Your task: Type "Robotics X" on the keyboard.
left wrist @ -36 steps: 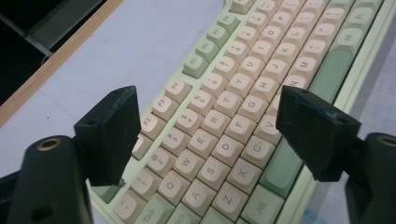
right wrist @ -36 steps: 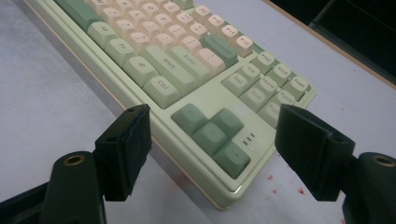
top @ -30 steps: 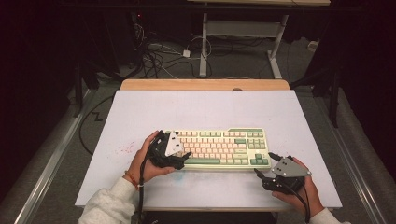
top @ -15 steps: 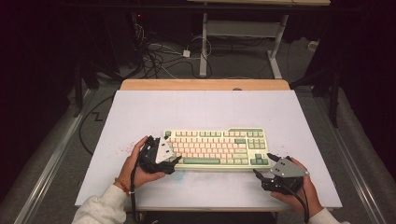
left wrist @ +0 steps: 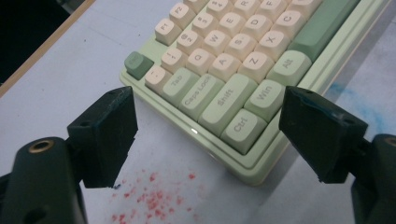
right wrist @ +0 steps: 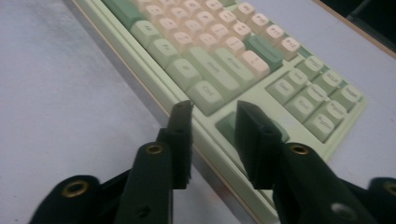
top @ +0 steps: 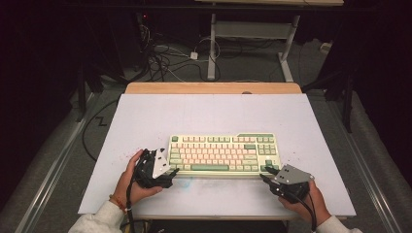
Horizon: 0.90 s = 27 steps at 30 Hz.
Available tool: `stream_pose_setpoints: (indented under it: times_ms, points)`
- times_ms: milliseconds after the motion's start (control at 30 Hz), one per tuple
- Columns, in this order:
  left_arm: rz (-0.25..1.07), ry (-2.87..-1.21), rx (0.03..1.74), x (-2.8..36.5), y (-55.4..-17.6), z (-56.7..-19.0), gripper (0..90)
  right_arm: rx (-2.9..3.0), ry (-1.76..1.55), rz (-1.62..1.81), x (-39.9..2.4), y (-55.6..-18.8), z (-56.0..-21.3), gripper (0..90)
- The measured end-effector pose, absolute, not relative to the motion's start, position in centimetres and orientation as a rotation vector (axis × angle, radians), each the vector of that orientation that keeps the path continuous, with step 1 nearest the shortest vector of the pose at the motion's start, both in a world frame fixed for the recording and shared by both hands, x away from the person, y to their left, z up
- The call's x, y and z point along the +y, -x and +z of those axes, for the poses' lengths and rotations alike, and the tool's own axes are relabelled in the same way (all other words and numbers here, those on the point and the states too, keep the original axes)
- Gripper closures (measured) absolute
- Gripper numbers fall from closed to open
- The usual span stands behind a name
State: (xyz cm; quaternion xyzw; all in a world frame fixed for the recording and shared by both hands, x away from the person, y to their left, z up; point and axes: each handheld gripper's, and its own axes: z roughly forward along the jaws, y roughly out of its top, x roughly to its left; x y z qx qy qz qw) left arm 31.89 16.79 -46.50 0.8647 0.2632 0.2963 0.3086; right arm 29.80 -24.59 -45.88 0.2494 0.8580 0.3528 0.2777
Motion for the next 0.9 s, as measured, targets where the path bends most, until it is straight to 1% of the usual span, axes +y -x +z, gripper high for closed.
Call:
stream_pose_setpoints:
  times_ms: [133,267,367,600,900]
  points:
    - [0.774,-2.293,0.706,17.2,-31.5,-46.7,18.5,2.338,-0.655,0.965,-23.9,-30.0,-45.7,83.1]
    - [0.765,-2.301,0.721,17.5,-31.2,-46.9,18.5,2.363,-0.65,0.997,-23.2,-30.4,-45.6,88.1]
    - [0.755,-2.307,0.736,17.7,-31.1,-47.1,18.5,2.377,-0.633,0.997,-22.5,-30.7,-45.6,89.7]
    - [0.744,-2.317,0.742,17.7,-30.9,-47.4,18.5,2.392,-0.622,1.0,-21.0,-31.9,-45.3,90.0]
    - [0.73,-2.337,0.739,17.5,-31.1,-47.8,18.4,2.403,-0.623,0.99,-18.8,-34.7,-45.2,90.0]
